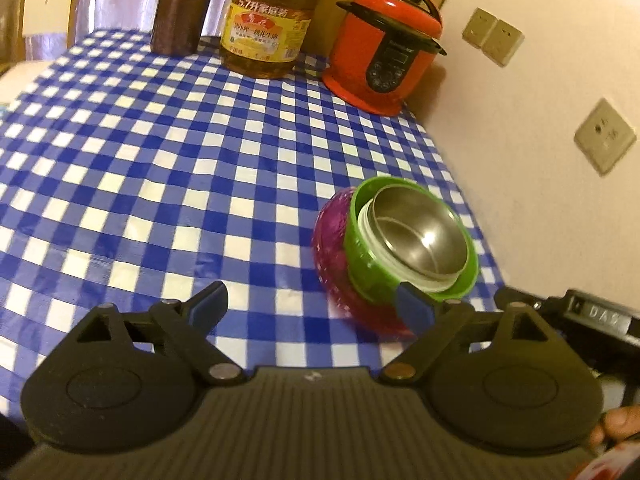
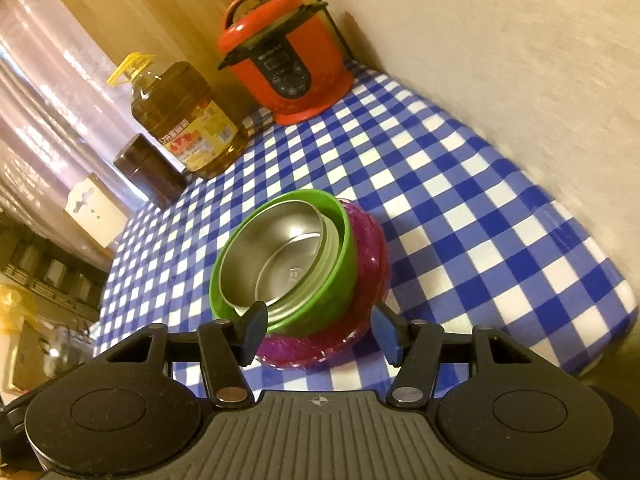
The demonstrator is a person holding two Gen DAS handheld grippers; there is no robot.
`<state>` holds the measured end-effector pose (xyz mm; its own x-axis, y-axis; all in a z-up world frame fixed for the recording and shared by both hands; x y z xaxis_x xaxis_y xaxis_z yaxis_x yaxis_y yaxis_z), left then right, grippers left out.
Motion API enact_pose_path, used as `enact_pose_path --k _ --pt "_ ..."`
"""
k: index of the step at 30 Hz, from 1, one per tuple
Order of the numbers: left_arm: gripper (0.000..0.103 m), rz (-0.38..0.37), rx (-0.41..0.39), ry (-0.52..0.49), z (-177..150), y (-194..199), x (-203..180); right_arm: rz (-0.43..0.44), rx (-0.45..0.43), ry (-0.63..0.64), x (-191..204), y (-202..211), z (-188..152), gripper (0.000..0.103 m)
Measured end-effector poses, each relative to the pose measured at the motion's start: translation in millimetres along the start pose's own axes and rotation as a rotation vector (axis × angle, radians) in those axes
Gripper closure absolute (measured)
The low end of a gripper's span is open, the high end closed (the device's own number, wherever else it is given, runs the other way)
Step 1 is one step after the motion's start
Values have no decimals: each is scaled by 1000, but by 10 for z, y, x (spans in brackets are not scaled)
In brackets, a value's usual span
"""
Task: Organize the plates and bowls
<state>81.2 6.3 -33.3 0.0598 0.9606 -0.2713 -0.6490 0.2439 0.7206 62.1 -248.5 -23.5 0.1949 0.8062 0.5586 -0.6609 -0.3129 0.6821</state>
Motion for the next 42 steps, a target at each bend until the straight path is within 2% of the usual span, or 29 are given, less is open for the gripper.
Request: enact_pose_path --k 10,15,18,31,42 --pt "14 37 2 -106 -241 246 -83 -51 -54 128 149 239 -427 43" --pt "14 38 -1 -129 -367 369 -120 -77 -70 179 179 344 -592 35" --pt "14 51 -8 -142 -459 433 -163 -86 -81 206 169 427 -668 34" --pt "14 115 -34 -113 -821 786 -384 -132 -78 375 106 749 -962 33" --pt "14 171 -56 -109 -1039 1067 -528 -131 -69 359 92 1069 -1077 33"
Point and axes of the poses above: each gripper's, at about its wrist camera, not at the fingertips, and y roughly against the way its jaws point, x to its left, z to its top, the point moved 2 cm from there along -y, roughly the way its jaws point, and after that the axes turned 5 degrees about -y, right-handed, at the moved point
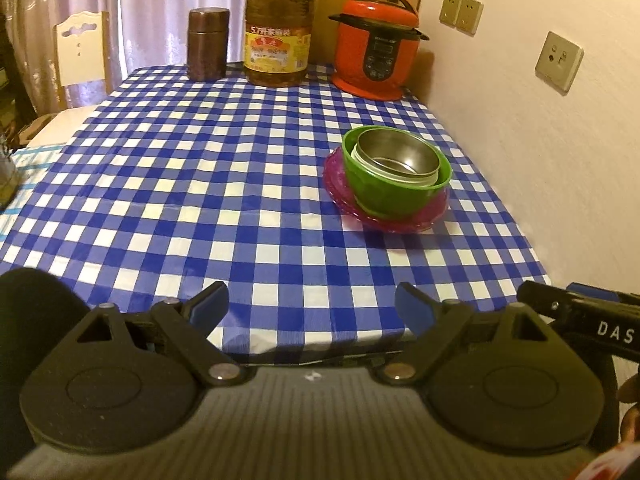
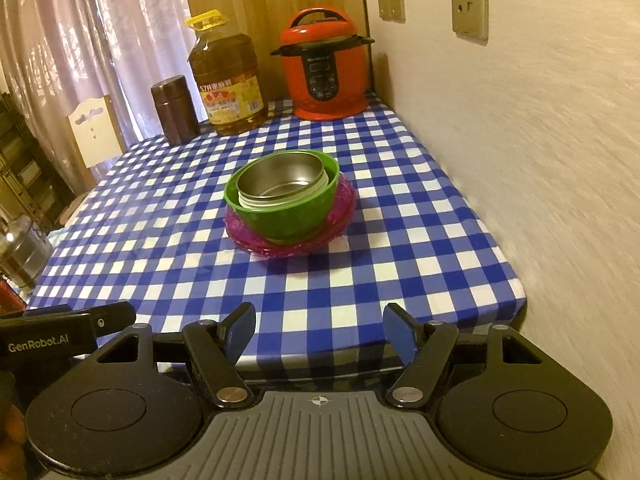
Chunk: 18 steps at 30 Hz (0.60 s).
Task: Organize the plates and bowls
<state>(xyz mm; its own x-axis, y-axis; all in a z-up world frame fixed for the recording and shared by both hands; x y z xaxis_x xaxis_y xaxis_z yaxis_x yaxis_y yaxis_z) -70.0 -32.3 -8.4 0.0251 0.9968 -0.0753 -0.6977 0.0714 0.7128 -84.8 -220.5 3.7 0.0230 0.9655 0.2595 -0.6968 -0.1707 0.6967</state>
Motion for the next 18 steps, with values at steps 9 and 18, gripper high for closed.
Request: enact_pose_path --k 9,18 --pt "14 -9 6 -14 -108 128 -51 -3 -15 28 58 180 -103 33" --pt "14 -28 -1 -24 -132 211 -105 -2 -27 56 136 276 -158 33"
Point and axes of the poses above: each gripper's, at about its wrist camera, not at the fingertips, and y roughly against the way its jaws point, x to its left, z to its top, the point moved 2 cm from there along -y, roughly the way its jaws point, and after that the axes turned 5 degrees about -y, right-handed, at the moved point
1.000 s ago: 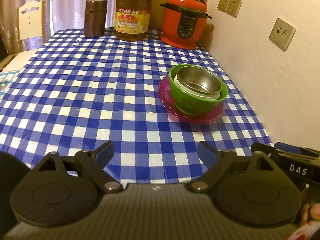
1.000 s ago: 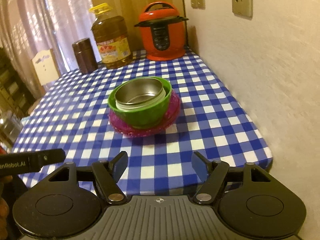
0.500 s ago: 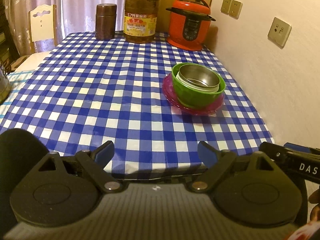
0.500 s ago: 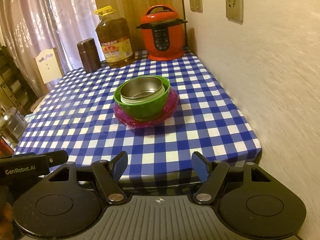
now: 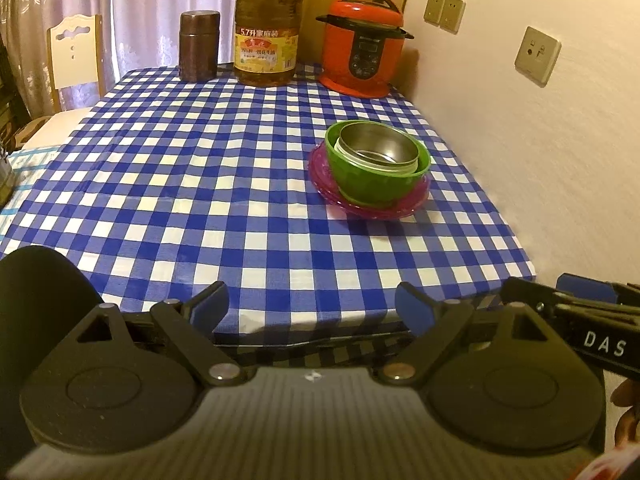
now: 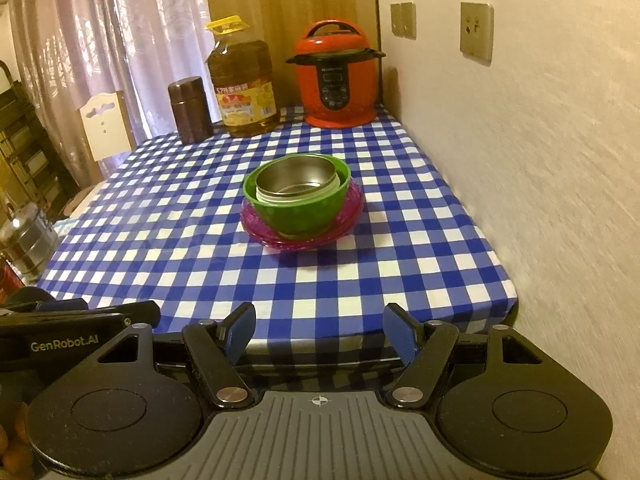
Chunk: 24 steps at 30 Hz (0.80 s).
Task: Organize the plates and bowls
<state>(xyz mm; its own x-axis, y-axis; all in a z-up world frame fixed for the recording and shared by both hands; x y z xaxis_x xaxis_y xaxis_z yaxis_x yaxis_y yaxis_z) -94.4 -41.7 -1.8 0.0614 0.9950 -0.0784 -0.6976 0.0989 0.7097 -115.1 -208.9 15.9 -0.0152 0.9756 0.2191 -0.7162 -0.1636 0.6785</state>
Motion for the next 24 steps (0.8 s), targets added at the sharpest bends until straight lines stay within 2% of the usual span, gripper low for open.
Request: enact_pose_path --k 14,24 --pt "14 18 -72 -3 56 118 27 -1 -46 7 6 77 57 33" --pt "14 17 -73 -5 61 125 19 1 -50 6 -12 75 64 33"
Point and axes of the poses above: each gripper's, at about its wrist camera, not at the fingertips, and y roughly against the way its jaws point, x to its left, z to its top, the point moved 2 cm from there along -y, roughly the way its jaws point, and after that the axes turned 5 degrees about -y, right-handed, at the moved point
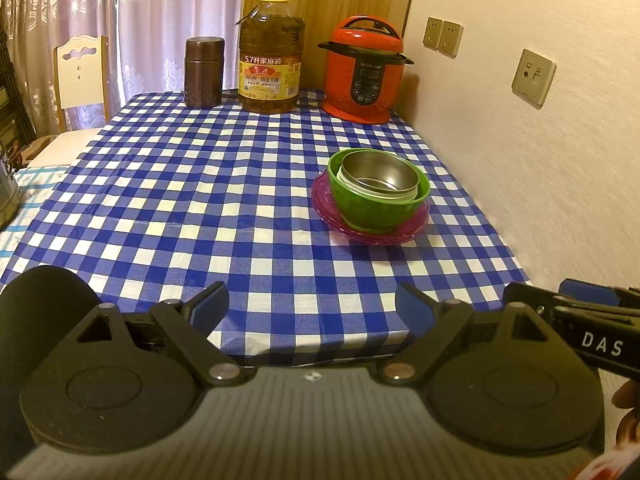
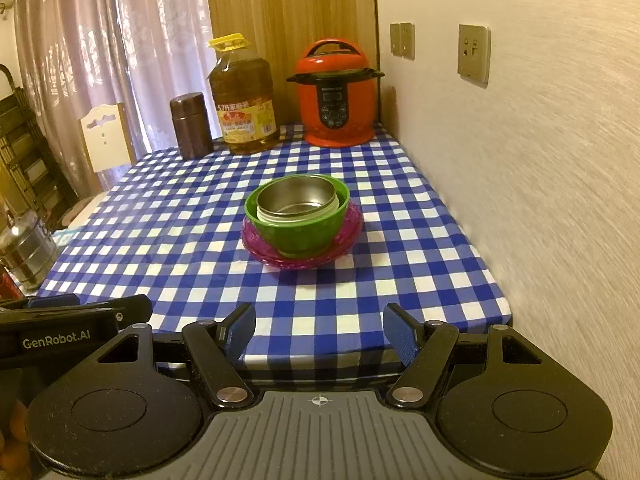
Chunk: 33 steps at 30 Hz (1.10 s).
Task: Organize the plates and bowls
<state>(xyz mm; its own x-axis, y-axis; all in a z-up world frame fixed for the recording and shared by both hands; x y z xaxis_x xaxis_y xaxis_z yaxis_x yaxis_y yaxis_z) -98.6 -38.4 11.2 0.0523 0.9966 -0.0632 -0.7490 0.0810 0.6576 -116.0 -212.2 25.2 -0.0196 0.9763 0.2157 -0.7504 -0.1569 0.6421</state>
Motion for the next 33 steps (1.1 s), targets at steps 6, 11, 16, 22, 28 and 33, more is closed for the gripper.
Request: enact_pose_path --k 6,11,16,22,28,33 --pt "14 -2 2 -5 1 -1 -11 -2 -4 -2 -7 -1 -2 33" --pt "14 -3 0 -8 -1 -3 -15 -4 -7 -7 -17 -7 -1 33" --pt "14 -3 1 -7 -4 -1 -17 -5 -7 -7 -23 -6 1 33" --pt "14 -3 1 -7 -5 -3 -18 -7 -9 -9 -32 -7 1 33" --pt "14 -3 0 -9 -1 -2 -16 -7 -11 -10 -28 -3 1 33" --pt "14 -3 0 -8 1 -1 -19 -7 -11 -8 -26 -10 -3 33"
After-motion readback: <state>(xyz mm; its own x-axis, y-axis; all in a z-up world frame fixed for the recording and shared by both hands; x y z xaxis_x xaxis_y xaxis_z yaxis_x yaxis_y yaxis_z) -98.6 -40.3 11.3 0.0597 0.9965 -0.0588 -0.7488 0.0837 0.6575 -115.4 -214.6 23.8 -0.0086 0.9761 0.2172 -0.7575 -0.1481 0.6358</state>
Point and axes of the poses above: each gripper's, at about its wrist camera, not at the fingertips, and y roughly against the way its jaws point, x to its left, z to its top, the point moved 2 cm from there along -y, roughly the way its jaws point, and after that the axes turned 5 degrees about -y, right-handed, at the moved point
